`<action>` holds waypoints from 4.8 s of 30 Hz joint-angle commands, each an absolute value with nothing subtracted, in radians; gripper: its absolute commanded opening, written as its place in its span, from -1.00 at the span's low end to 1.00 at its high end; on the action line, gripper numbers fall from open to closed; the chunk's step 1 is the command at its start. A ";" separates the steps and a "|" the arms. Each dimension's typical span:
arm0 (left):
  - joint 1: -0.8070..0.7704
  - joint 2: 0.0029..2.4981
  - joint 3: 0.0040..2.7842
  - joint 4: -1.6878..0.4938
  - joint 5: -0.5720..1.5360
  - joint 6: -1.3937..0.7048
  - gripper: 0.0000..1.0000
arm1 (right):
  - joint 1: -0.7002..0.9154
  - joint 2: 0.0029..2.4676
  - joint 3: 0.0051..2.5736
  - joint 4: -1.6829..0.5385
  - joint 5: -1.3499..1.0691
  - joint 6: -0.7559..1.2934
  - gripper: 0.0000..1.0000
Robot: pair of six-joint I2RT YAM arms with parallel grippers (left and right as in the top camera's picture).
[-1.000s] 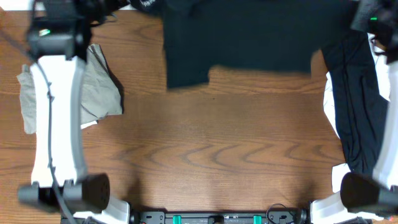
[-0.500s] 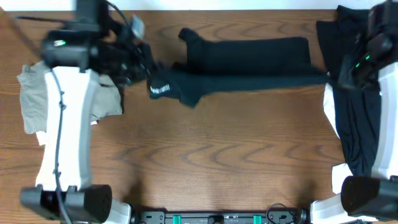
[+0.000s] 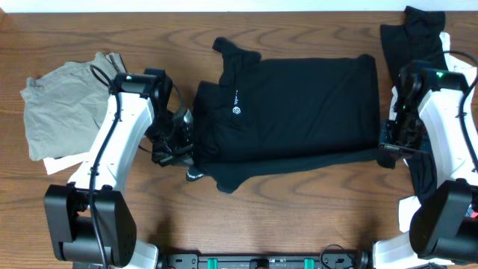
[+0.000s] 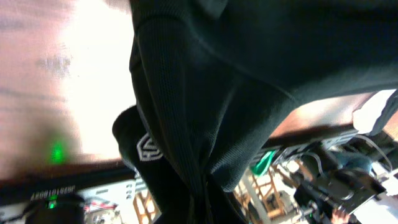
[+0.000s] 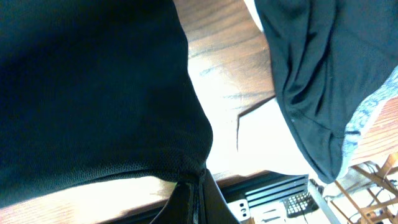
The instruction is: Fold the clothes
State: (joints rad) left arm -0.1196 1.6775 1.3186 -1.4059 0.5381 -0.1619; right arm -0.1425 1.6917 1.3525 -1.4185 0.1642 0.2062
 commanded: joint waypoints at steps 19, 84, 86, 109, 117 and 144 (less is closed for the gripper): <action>-0.119 1.365 1.383 -1.283 0.643 -0.008 -0.89 | -0.150 1.351 1.316 -1.273 0.078 0.201 -0.98; -0.058 1.929 1.954 -1.559 0.373 -0.030 -0.88 | -0.154 1.702 1.494 -1.215 0.299 0.211 -0.98; -0.058 1.935 1.860 -1.555 0.373 -0.026 -0.88 | -0.158 1.702 1.417 -1.196 0.310 0.236 -0.98; -0.142 1.814 1.349 -1.607 0.418 0.006 -0.88 | -0.180 1.699 1.299 -1.477 0.345 0.373 -0.98; -0.142 1.739 1.274 -1.530 0.393 -0.019 -0.88 | -0.194 1.699 1.169 -1.371 0.344 0.416 -0.97; -0.142 1.724 1.275 -1.041 0.596 -0.167 -0.88 | -0.221 1.699 1.110 -0.977 0.191 0.312 -0.97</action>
State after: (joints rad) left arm -0.1459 1.7428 1.2793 -1.0557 0.4980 -0.1604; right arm -0.2096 1.7210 1.1107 -0.9955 0.2081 0.3435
